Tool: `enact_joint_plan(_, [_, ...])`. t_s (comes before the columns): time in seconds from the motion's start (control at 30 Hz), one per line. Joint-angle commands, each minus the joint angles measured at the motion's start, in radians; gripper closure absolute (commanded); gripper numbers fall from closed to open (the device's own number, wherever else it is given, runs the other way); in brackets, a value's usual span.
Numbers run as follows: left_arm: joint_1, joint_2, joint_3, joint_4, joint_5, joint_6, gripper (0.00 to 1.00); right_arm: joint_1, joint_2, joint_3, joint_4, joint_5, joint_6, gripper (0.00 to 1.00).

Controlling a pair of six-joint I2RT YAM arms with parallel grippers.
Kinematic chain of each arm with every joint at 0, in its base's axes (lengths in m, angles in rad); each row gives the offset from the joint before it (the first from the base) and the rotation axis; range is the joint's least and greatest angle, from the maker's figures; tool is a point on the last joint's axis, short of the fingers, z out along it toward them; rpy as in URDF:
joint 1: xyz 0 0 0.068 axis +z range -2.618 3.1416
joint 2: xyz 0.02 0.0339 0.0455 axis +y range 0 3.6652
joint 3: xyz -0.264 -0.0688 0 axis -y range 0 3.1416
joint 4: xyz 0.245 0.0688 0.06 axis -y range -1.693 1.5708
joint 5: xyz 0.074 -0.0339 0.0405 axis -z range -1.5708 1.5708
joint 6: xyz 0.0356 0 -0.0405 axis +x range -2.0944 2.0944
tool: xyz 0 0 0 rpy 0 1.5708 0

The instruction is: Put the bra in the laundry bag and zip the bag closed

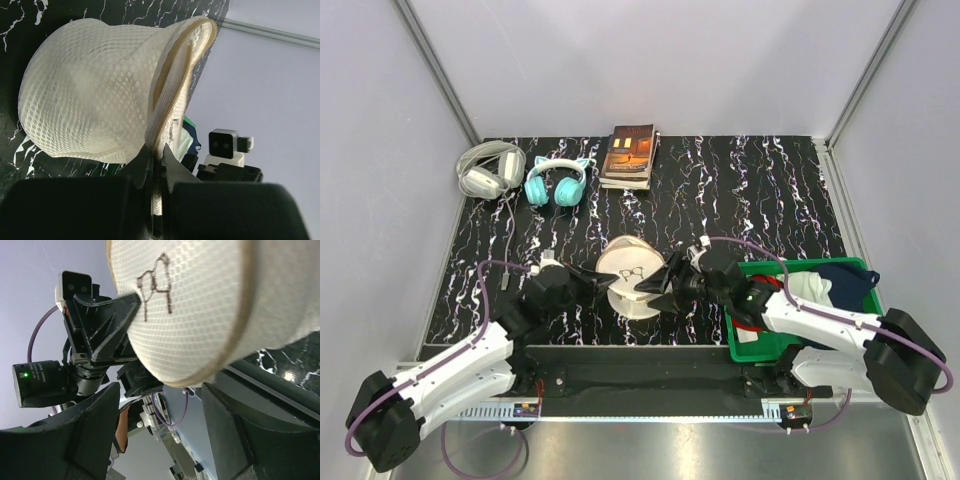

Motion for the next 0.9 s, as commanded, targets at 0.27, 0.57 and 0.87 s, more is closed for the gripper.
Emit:
enact_joint_plan(0.27, [-0.009, -0.051, -0.026, 0.047, -0.001, -0.061, 1.0, 0.024, -0.014, -0.071, 0.13, 0.082, 0.031, 0.26])
enact_joint_plan(0.57, [-0.01, -0.072, -0.019, 0.028, 0.078, 0.037, 0.8, 0.024, 0.09, -0.037, 0.214, 0.108, 0.052, 0.64])
enact_joint_plan(0.87, [-0.013, -0.226, 0.018, -0.245, -0.001, 0.393, 0.18, -0.038, 0.038, -0.046, 0.158, 0.093, 0.136, 0.88])
